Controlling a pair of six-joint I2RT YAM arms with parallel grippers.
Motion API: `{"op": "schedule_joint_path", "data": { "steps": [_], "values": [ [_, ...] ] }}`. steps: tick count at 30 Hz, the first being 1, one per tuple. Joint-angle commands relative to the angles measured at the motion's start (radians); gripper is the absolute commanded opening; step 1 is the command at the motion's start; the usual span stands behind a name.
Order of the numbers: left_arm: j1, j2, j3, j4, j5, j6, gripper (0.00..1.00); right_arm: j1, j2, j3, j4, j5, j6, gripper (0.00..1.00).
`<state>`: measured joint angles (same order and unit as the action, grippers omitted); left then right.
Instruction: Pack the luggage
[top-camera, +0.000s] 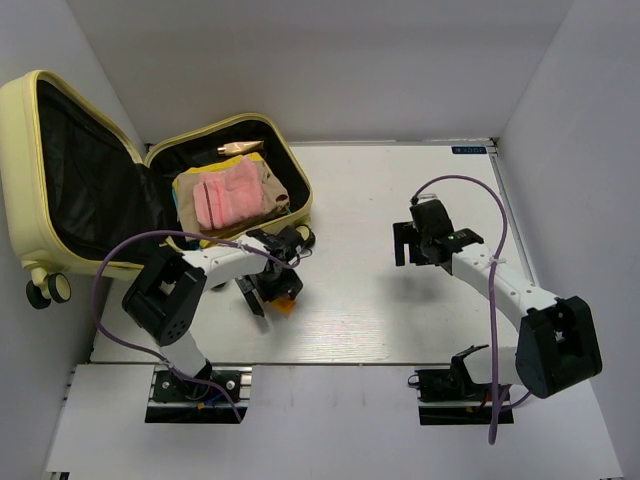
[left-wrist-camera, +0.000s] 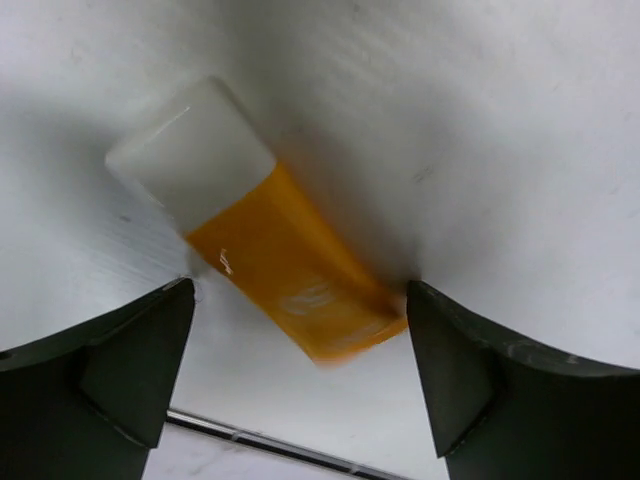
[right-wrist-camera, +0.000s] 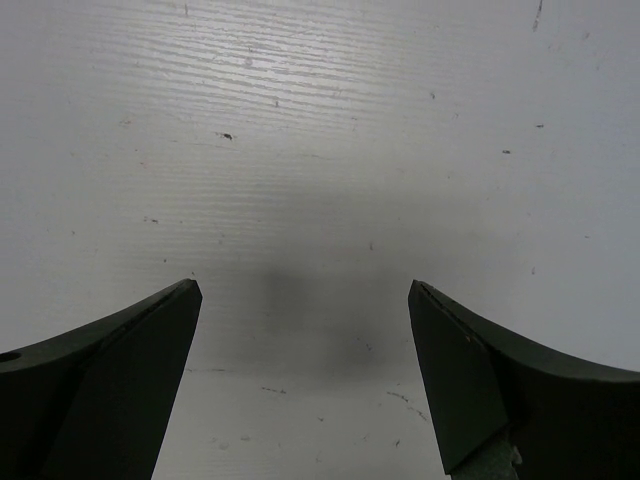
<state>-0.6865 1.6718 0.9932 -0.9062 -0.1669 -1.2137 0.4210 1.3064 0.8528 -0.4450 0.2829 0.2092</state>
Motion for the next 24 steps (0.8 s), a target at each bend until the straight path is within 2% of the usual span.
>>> {"op": "schedule_joint_path", "data": {
  "steps": [1, 5, 7, 8, 9, 11, 12, 14, 15, 16, 20, 22, 24],
  "values": [
    [0.007, 0.040, -0.021, 0.053, -0.068, -0.075, 0.94, 0.001, -0.047, -0.012, 0.034, 0.010, -0.021, 0.90],
    [0.037, 0.094, -0.025, 0.033, -0.037, -0.095, 0.85, -0.002, -0.056, -0.020, 0.042, 0.002, -0.030, 0.90],
    [0.053, 0.103, -0.030, 0.068, -0.016, -0.078, 0.72, 0.001, -0.058, -0.020, 0.046, 0.002, -0.036, 0.90],
    [0.068, 0.103, -0.030, 0.072, -0.013, -0.073, 0.62, 0.001, -0.055, -0.017, 0.040, 0.009, -0.034, 0.90],
    [0.071, 0.097, -0.019, 0.067, -0.019, -0.066, 0.40, -0.001, -0.058, -0.018, 0.042, 0.007, -0.034, 0.90],
    [0.076, 0.077, 0.011, 0.050, -0.023, -0.031, 0.18, -0.004, -0.064, -0.017, 0.043, 0.009, -0.039, 0.90],
    [0.071, 0.075, 0.018, 0.050, -0.022, 0.000, 0.13, -0.001, -0.055, -0.017, 0.042, 0.009, -0.040, 0.90],
    [0.062, 0.056, 0.035, 0.058, -0.013, 0.055, 0.06, -0.002, -0.053, -0.018, 0.046, 0.007, -0.039, 0.90],
    [0.059, 0.037, 0.057, 0.085, 0.042, 0.185, 0.02, -0.001, -0.053, -0.017, 0.048, 0.001, -0.040, 0.90],
    [0.048, 0.026, 0.061, 0.140, 0.067, 0.238, 0.01, -0.002, -0.052, -0.017, 0.045, 0.002, -0.041, 0.90],
    [0.004, -0.075, 0.100, 0.289, 0.278, 0.593, 0.00, -0.004, -0.052, -0.012, 0.058, 0.007, -0.044, 0.90],
    [-0.013, -0.112, 0.164, 0.297, 0.332, 0.771, 0.00, -0.005, -0.059, -0.011, 0.058, 0.012, -0.050, 0.90],
    [-0.042, -0.121, 0.211, 0.274, 0.284, 1.010, 0.00, -0.005, -0.070, -0.015, 0.068, 0.019, -0.054, 0.90]
  ]
}}
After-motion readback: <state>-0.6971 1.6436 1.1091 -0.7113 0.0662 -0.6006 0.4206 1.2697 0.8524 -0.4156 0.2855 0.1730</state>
